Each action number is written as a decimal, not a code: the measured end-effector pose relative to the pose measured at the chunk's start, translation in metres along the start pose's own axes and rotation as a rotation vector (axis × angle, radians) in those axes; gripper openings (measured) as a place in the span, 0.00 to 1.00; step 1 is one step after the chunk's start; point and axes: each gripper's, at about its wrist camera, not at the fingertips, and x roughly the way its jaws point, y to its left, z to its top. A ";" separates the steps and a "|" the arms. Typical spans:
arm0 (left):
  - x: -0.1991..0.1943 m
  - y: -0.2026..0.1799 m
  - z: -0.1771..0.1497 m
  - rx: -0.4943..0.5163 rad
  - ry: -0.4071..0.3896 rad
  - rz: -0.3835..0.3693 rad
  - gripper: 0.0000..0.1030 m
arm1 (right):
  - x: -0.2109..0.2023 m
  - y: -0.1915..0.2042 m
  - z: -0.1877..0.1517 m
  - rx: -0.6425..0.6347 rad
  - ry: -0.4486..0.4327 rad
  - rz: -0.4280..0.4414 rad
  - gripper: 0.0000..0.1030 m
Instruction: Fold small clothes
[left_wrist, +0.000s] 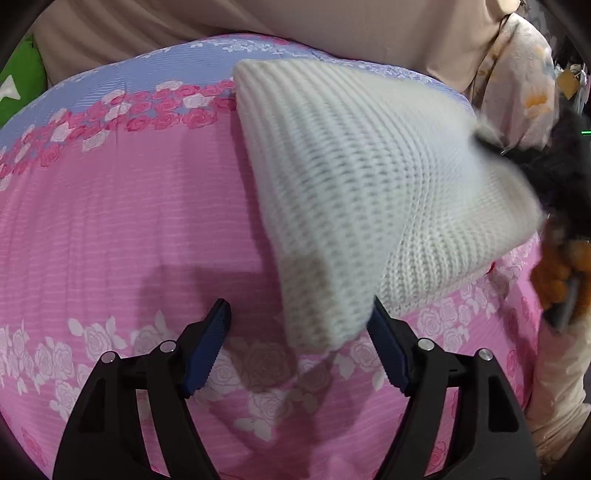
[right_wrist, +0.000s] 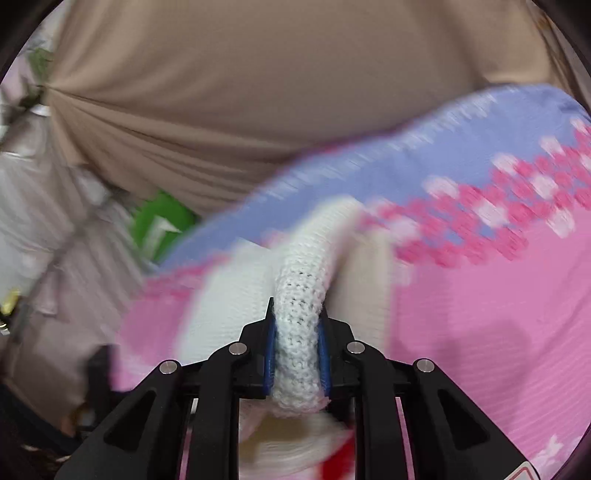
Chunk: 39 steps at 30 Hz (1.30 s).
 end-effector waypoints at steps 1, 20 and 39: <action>0.001 -0.002 -0.001 0.015 -0.002 0.012 0.71 | 0.002 -0.009 -0.005 0.043 -0.013 0.046 0.18; -0.030 -0.027 0.040 -0.011 -0.148 -0.024 0.65 | -0.077 0.069 -0.077 -0.103 -0.108 0.164 0.12; -0.079 -0.009 0.020 -0.008 -0.247 0.126 0.69 | -0.092 0.128 -0.033 -0.243 -0.181 0.099 0.22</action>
